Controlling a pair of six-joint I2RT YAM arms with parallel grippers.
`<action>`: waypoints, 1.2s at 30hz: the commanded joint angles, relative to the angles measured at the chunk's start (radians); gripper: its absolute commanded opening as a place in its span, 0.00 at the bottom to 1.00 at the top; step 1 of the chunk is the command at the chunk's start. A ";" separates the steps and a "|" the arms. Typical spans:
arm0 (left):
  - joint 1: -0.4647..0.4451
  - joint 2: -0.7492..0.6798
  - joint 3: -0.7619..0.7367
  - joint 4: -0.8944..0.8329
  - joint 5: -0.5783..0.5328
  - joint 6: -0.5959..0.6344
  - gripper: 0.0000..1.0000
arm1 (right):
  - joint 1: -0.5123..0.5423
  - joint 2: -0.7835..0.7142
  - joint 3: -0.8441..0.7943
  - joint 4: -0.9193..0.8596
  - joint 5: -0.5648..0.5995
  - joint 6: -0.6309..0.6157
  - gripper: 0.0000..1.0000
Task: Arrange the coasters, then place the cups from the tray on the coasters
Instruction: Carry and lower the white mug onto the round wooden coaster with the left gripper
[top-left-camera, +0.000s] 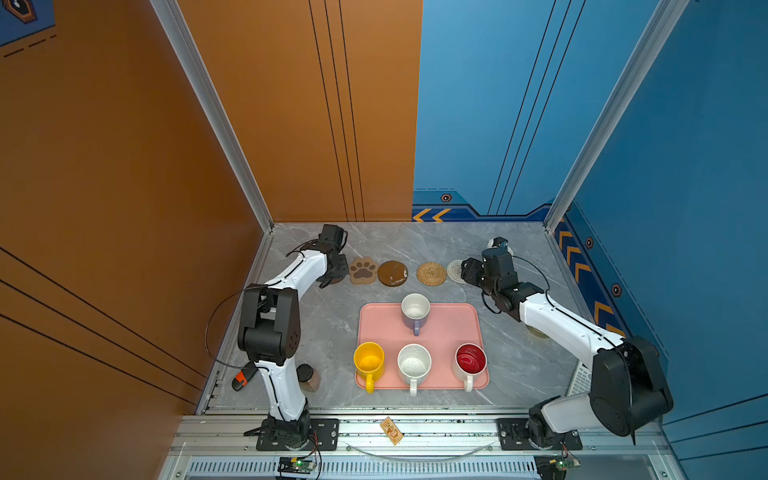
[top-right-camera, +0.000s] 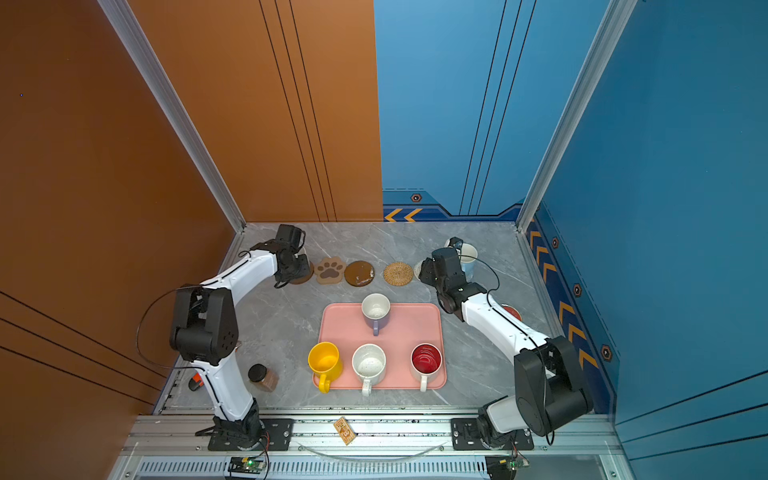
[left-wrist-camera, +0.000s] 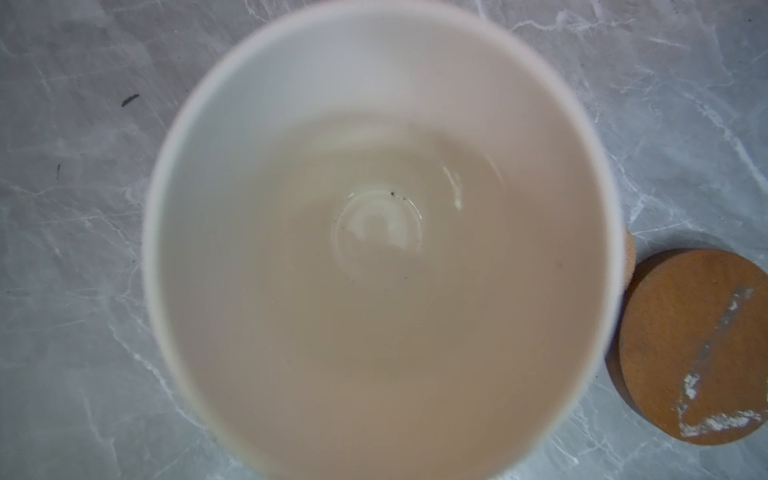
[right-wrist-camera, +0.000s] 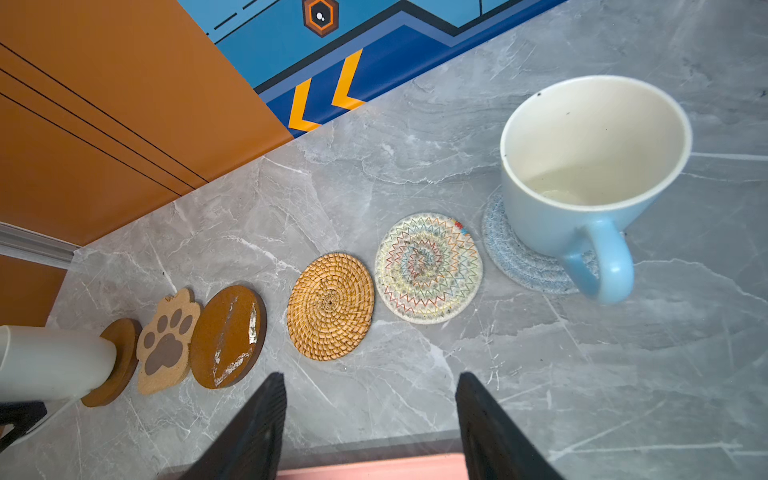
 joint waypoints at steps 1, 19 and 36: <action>0.015 0.005 0.047 0.043 0.010 0.013 0.00 | -0.005 0.003 -0.002 -0.021 -0.008 -0.009 0.63; 0.029 0.034 0.055 0.038 0.021 0.029 0.00 | -0.003 0.030 0.020 -0.028 -0.022 -0.011 0.63; 0.028 0.038 0.057 0.007 -0.014 0.033 0.06 | -0.004 0.019 0.012 -0.024 -0.007 -0.007 0.65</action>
